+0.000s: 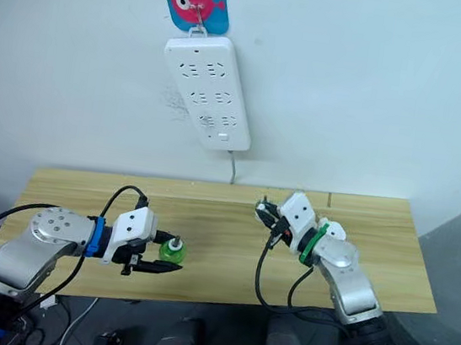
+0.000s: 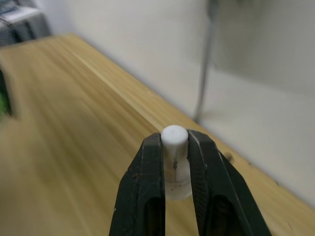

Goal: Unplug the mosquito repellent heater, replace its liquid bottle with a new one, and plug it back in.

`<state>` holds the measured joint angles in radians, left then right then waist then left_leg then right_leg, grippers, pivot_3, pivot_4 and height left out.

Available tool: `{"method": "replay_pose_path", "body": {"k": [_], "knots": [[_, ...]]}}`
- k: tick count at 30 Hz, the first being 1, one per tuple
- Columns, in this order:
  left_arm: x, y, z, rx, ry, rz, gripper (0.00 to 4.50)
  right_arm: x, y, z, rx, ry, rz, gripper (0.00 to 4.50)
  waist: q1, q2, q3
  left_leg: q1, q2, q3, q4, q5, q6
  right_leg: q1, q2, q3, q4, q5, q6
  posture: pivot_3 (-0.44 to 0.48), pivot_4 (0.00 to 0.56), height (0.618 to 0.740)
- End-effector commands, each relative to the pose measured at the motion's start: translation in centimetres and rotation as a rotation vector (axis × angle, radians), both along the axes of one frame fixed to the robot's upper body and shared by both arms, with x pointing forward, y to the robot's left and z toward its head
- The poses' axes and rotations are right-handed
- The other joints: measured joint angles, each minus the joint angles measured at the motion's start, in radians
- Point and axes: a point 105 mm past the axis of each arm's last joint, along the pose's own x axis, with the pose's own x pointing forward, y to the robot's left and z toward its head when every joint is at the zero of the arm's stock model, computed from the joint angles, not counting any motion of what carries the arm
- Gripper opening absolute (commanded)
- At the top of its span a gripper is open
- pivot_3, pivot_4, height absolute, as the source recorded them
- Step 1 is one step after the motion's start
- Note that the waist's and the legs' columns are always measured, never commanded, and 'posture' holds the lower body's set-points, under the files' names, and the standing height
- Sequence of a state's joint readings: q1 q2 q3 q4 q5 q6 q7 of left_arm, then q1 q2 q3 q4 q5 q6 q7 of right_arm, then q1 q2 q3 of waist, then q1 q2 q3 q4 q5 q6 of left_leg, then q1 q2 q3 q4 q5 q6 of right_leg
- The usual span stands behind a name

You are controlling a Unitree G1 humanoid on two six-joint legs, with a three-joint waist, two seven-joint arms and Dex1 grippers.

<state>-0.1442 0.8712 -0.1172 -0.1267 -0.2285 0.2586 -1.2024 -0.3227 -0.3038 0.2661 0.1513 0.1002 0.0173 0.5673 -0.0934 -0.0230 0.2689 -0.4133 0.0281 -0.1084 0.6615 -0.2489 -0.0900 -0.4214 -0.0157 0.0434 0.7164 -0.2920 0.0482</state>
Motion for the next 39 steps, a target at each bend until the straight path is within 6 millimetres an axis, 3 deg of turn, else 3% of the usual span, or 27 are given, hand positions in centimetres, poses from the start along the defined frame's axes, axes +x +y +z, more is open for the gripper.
{"method": "replay_pose_path", "body": {"k": [1,11,16,19,22,23,25,28,31,34,39], "knots": [[-0.3,0.1,1.2,-0.002,-0.033,-0.011,2.26,1.0,0.1,-1.1,0.005,-0.043,-0.053,0.33,0.003,0.0,0.001,0.0,0.0,0.0,0.0,0.0,0.0,0.0,0.0,0.0,0.0,0.0,0.0,-0.041,0.259,0.725],[-0.7,0.3,1.8,0.003,-0.03,-0.005,2.26,3.1,-2.0,-5.8,-0.025,0.075,-0.21,0.33,0.012,0.001,0.001,0.0,0.001,0.0,-0.001,0.0,0.0,0.0,0.001,0.0,0.0,0.0,-0.001,-0.017,0.267,0.725],[-0.4,0.1,1.8,-0.003,-0.037,-0.004,2.26,3.0,-3.0,-5.6,0.037,0.08,-0.247,2.02,0.013,0.001,0.001,0.003,0.001,0.0,-0.001,0.0,0.0,0.002,0.001,0.001,0.0,0.0,-0.001,-0.031,0.261,0.725],[0.0,-0.2,1.8,-0.017,-0.046,-0.005,2.26,2.6,-3.2,-3.4,0.114,0.028,-0.228,3.13,0.012,0.002,0.001,0.003,0.001,0.0,-0.001,0.0,0.0,0.002,0.001,0.001,0.0,0.0,-0.001,-0.042,0.255,0.725],[0.5,-0.9,2.4,-0.068,-0.063,-0.014,2.26,0.8,-2.4,-0.2,0.124,-0.023,-0.11,4.34,0.012,0.002,0.002,0.002,0.001,0.0,-0.001,0.0,0.0,0.002,0.001,0.001,0.0,0.0,-0.001,-0.052,0.25,0.725],[0.6,-1.0,2.6,-0.078,-0.066,-0.017,2.26,0.3,-2.2,0.4,0.122,-0.024,-0.083,4.5,0.012,0.003,0.002,0.002,0.001,0.0,-0.001,0.0,0.0,0.002,0.001,0.001,0.0,0.0,-0.001,-0.058,0.247,0.725],[0.8,-1.7,3.1,-0.121,-0.077,-0.038,2.26,-1.3,-1.5,2.2,0.099,-0.024,0.013,4.5,0.011,0.003,0.002,0.002,0.001,0.0,-0.001,0.0,0.0,0.002,0.001,0.001,0.0,0.0,-0.001,-0.069,0.241,0.725],[1.1,-3.6,4.2,-0.202,-0.097,-0.122,2.26,-5.2,0.6,6.5,0.037,-0.001,0.293,4.5,0.011,0.004,0.002,0.002,0.001,0.0,-0.001,0.0,0.0,0.002,0.001,0.001,0.0,0.0,-0.001,-0.102,0.224,0.725],[1.3,-5.2,5.1,-0.257,-0.105,-0.183,2.26,-7.6,2.0,8.7,-0.005,0.063,0.467,4.5,0.01,0.002,0.001,0.002,0.001,-0.001,0.0,0.0,0.0,0.003,0.001,0.0,0.0,0.0,-0.001,-0.113,0.217,0.725],[1.8,-6.4,5.7,-0.291,-0.119,-0.221,2.26,-8.4,2.5,9.0,-0.079,0.071,0.537,4.5,0.007,0.002,0.0,0.002,0.001,-0.001,0.0,0.0,0.0,0.003,0.002,-0.001,-0.001,0.0,-0.001,-0.131,0.204,0.725],[2.4,-7.9,6.5,-0.327,-0.143,-0.269,2.26,-7.9,4.1,10.4,-0.038,0.073,0.558,4.5,0.004,0.002,0.0,0.001,0.001,-0.001,0.0,0.0,0.0,0.002,0.002,0.0,-0.001,0.0,-0.001,-0.14,0.185,0.725]]}}
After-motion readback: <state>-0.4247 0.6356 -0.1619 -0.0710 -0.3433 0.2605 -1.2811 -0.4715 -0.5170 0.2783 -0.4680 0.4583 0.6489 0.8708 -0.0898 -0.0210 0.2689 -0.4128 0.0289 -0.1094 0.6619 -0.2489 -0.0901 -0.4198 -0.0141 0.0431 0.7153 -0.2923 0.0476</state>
